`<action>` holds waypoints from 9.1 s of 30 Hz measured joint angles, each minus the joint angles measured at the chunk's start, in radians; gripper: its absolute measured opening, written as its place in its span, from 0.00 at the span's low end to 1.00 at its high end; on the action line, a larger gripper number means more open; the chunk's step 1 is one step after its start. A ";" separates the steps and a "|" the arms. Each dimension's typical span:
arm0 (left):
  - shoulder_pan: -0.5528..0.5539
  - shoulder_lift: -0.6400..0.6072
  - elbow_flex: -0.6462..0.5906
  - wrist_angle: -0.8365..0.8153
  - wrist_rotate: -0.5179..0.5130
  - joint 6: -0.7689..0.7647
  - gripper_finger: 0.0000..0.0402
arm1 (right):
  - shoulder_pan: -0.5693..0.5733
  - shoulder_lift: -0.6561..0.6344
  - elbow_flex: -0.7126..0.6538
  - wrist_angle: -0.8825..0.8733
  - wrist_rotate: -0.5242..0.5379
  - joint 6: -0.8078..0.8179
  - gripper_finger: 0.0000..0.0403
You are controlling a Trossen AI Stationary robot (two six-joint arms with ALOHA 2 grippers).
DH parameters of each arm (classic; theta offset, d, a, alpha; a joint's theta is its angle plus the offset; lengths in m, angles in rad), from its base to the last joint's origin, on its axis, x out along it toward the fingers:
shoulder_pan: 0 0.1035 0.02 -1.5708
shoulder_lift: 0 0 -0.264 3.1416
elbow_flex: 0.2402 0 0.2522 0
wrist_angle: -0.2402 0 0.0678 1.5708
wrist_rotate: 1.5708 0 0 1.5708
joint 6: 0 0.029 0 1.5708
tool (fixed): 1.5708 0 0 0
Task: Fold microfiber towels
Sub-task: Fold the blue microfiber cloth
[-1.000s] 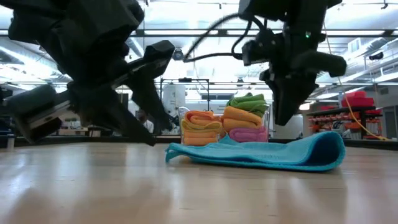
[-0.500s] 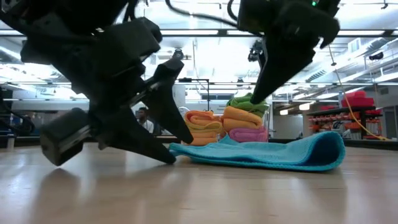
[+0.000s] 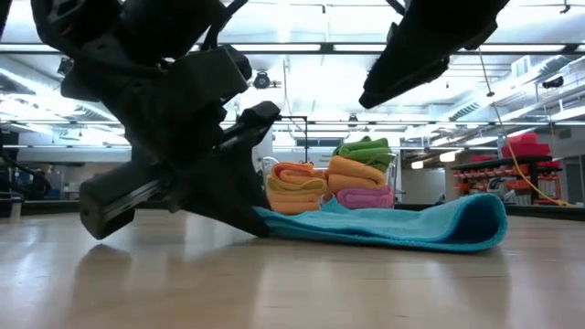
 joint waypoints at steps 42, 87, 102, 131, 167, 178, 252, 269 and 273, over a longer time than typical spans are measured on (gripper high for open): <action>-0.034 -0.092 0.330 -0.551 0.059 -0.504 0.07 | 0.085 0.236 0.008 0.255 0.223 0.047 0.43; 0.000 -0.123 0.330 -0.612 0.058 -0.537 0.05 | 0.119 0.211 0.004 0.120 -0.046 0.055 0.15; 0.092 -0.124 0.330 -0.635 0.102 -0.617 0.03 | 0.120 0.201 0.086 0.030 0.110 -0.114 0.65; 0.117 -0.176 0.330 -0.682 0.111 -0.656 0.03 | 0.130 0.494 0.399 -0.193 0.356 0.080 0.69; 0.121 -0.175 0.330 -0.689 0.111 -0.601 0.10 | 0.163 0.488 0.397 -0.283 0.329 0.049 0.55; 0.177 -0.175 0.330 -0.686 0.113 -0.580 0.04 | 0.159 0.488 0.397 -0.294 0.377 -0.041 0.55; 0.071 -0.100 0.322 -0.620 0.374 -0.574 0.08 | 0.220 0.314 0.186 -0.082 0.066 0.343 0.10; 0.181 -0.028 0.323 -0.637 0.371 -0.547 0.09 | 0.178 0.314 0.183 -0.189 0.082 0.518 0.10; 0.190 -0.028 0.323 -0.632 0.372 -0.547 0.06 | 0.154 0.314 0.183 -0.178 0.080 0.525 0.10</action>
